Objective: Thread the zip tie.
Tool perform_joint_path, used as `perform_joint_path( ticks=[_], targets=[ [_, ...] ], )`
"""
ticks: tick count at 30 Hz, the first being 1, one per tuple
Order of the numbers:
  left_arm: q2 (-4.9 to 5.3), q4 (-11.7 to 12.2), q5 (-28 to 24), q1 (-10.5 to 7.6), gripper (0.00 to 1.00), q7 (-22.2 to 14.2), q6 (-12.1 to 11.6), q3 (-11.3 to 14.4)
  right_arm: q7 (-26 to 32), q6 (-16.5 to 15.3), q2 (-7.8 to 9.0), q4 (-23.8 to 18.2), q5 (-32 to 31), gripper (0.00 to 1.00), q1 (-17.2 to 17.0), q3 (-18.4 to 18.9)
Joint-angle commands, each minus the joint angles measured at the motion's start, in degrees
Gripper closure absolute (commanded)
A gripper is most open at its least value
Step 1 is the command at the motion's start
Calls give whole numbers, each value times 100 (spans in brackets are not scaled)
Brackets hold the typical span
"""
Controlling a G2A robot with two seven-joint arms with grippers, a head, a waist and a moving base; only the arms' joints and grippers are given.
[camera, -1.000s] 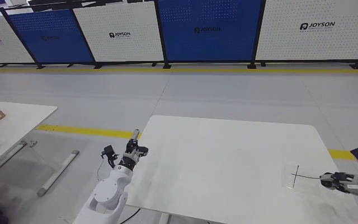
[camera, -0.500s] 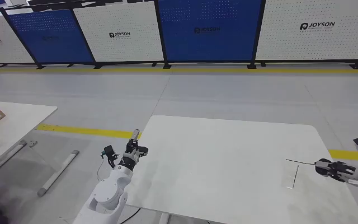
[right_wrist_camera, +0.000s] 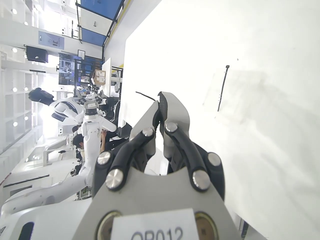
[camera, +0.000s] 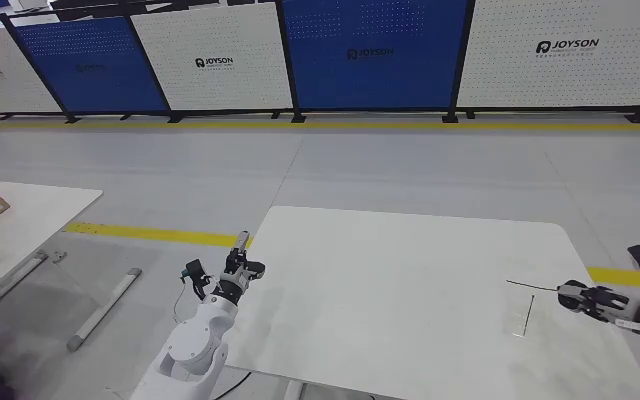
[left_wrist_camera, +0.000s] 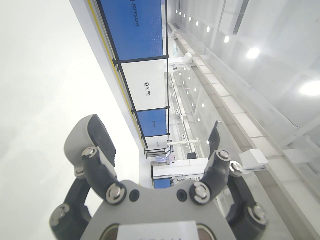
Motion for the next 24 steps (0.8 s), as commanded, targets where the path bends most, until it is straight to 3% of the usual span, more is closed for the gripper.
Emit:
perform_joint_path(
  ticks=[1,4,8,11,24],
  targets=[
    [0,0,0,0,0,0,0,0,-216,-264,-30,-102,146,100,-47,-62],
    [0,0,0,0,0,0,0,0,-545,-890,-82,-299,431,100,-201,-89],
    [0,0,0,0,0,0,0,0,-712,-1764,-117,-484,120,100,-294,-232],
    [0,0,0,0,0,0,0,0,-494,-1839,-144,-375,-43,100,-103,-505],
    [0,0,0,0,0,0,0,0,-703,-1900,-165,-417,-120,100,-112,-558]
  ],
)
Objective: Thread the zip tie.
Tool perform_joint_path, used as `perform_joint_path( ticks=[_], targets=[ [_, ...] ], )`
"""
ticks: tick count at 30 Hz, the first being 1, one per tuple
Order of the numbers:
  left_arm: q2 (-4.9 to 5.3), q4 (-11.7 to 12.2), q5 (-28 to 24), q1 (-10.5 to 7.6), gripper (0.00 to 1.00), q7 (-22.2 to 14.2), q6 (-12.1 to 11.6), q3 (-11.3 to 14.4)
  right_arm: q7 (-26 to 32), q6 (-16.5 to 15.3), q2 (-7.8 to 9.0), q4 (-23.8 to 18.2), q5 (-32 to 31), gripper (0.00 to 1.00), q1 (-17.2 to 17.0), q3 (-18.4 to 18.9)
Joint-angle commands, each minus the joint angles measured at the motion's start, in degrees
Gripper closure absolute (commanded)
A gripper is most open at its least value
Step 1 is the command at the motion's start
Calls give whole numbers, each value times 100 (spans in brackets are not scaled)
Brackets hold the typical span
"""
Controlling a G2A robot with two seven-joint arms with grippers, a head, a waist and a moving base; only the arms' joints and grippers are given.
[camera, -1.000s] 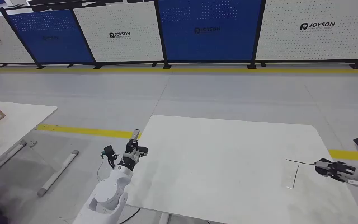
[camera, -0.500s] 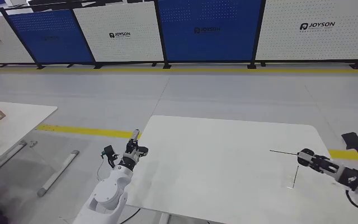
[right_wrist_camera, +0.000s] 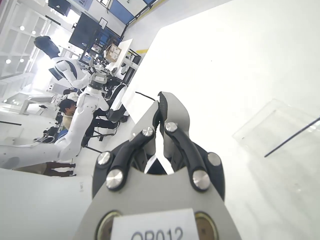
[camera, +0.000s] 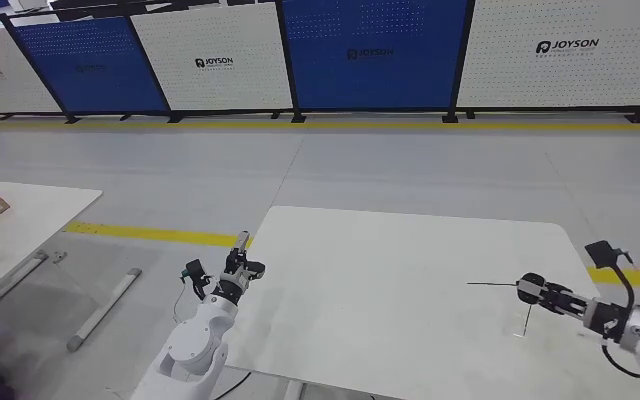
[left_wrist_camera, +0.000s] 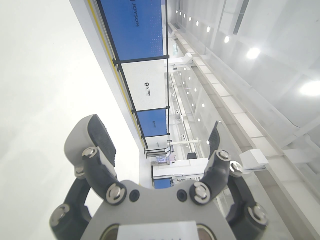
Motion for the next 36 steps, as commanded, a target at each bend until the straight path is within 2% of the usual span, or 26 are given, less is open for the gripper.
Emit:
perform_joint_path(
  ticks=[1,3,5,7,11,13,14,25,31,36],
  targets=[
    [0,0,0,0,0,0,0,0,-239,-43,-22,-12,-141,100,22,-70],
    [0,0,0,0,0,0,0,0,-456,-248,-66,-134,-327,100,111,-267],
    [0,0,0,0,0,0,0,0,-943,-248,-121,-386,-764,100,157,-474],
    [0,0,0,0,0,0,0,0,-1171,-248,-167,-629,-927,100,197,-660],
    [0,0,0,0,0,0,0,0,-1860,-248,-256,-983,-2162,100,323,-1214],
    [0,0,0,0,0,0,0,0,-1733,-248,-323,-955,-2212,100,508,-1662],
    [0,0,0,0,0,0,0,0,-1635,-248,-335,-913,-2123,100,551,-1731],
    [0,0,0,0,0,0,0,0,-1635,-248,-335,-913,-2123,100,551,-1731],
    [0,0,0,0,0,0,0,0,-2107,-248,-345,-1311,-2959,100,629,-1969],
    [0,0,0,0,0,0,0,0,-2468,-248,-282,-1484,-3413,100,859,-2382]
  ],
)
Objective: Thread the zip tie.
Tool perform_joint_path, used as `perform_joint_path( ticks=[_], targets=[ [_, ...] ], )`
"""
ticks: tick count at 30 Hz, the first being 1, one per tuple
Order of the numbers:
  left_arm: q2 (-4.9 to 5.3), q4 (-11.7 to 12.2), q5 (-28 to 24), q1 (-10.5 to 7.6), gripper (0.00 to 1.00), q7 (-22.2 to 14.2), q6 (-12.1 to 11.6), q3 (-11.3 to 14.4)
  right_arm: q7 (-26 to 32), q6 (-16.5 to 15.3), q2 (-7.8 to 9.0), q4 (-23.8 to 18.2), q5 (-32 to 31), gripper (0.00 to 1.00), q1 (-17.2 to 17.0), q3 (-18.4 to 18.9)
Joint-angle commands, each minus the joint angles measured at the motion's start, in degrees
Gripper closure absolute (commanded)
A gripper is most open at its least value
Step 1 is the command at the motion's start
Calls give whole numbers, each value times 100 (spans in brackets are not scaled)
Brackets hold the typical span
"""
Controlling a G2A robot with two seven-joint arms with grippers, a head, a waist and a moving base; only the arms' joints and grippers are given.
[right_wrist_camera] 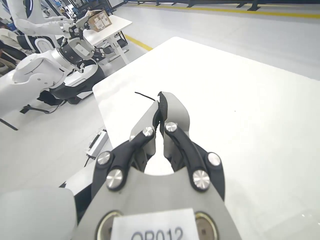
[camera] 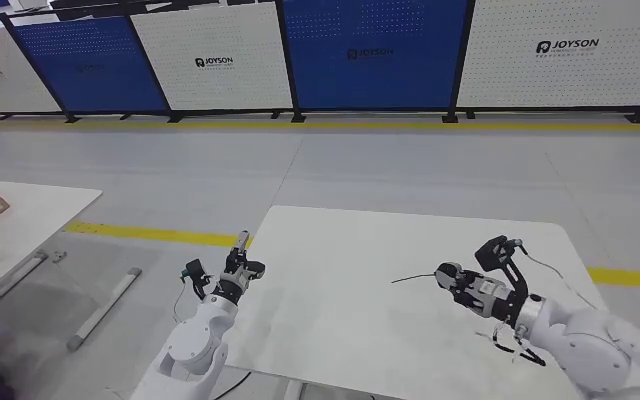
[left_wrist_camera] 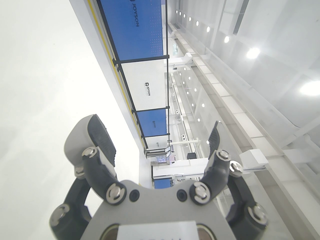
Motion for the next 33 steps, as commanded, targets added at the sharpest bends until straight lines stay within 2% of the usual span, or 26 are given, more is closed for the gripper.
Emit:
perform_joint_path(
  ticks=[1,3,4,16,19,21,24,26,33],
  targets=[
    [0,0,0,0,0,0,0,0,-21,0,37,-73,-78,100,116,-195],
    [0,0,0,0,0,0,0,0,19,0,83,-62,-32,100,251,-395],
    [0,0,0,0,0,0,0,0,171,0,102,-30,211,100,346,-529],
    [0,0,0,0,0,0,0,0,91,0,98,-63,167,100,346,-518],
    [0,0,0,0,0,0,0,0,-433,0,105,-174,-477,100,365,-551],
    [0,0,0,0,0,0,0,0,-789,0,138,-199,-986,100,391,-719],
    [0,0,0,0,0,0,0,0,-968,0,212,-150,-1528,100,560,-1064],
    [0,0,0,0,0,0,0,0,-935,0,256,-159,-1597,100,712,-1264],
    [0,0,0,0,0,0,0,0,-935,0,256,-159,-1597,100,712,-1264]
  ],
)
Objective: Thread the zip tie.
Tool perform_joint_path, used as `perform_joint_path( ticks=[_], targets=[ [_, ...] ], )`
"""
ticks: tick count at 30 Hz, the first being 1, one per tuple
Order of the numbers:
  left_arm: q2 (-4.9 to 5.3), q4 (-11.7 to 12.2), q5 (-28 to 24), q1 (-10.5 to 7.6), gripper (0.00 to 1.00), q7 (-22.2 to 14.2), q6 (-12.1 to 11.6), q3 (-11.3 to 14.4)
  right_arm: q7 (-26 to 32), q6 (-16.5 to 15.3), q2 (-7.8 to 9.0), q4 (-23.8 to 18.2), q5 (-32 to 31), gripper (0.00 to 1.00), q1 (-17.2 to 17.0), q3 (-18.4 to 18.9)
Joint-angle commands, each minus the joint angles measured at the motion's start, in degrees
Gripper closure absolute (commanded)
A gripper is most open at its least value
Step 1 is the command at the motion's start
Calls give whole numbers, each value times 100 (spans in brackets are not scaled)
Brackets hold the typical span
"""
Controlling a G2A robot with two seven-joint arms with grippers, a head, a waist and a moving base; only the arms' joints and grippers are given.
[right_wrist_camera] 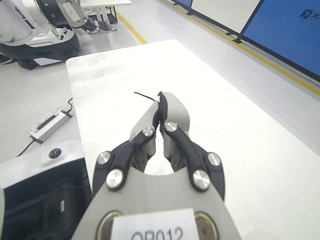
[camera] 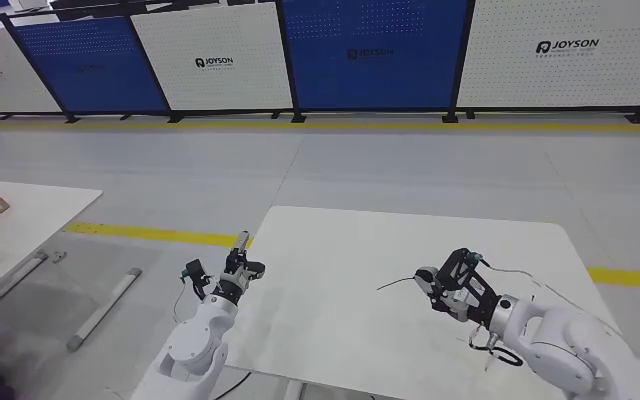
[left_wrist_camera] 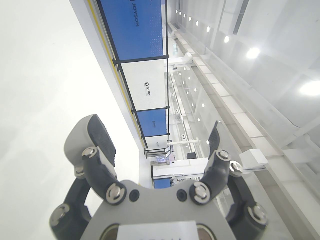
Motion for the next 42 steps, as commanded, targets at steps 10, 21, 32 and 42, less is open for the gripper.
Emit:
perform_joint_path(
  ticks=[10,21,32,42],
  targets=[
    [67,-922,-590,-121,0,-812,1798,-354,0,0,0,0,0,100,0,-1],
    [414,-635,-397,-541,0,-1816,1948,1083,0,0,0,0,0,100,0,-1],
    [456,-550,-557,-659,0,-1716,1947,1200,-50,13,-5,-19,-189,100,-6,35],
    [658,-326,-2133,-803,0,-2614,1948,1444,131,0,-170,-8,-1322,100,582,-627]
  ],
)
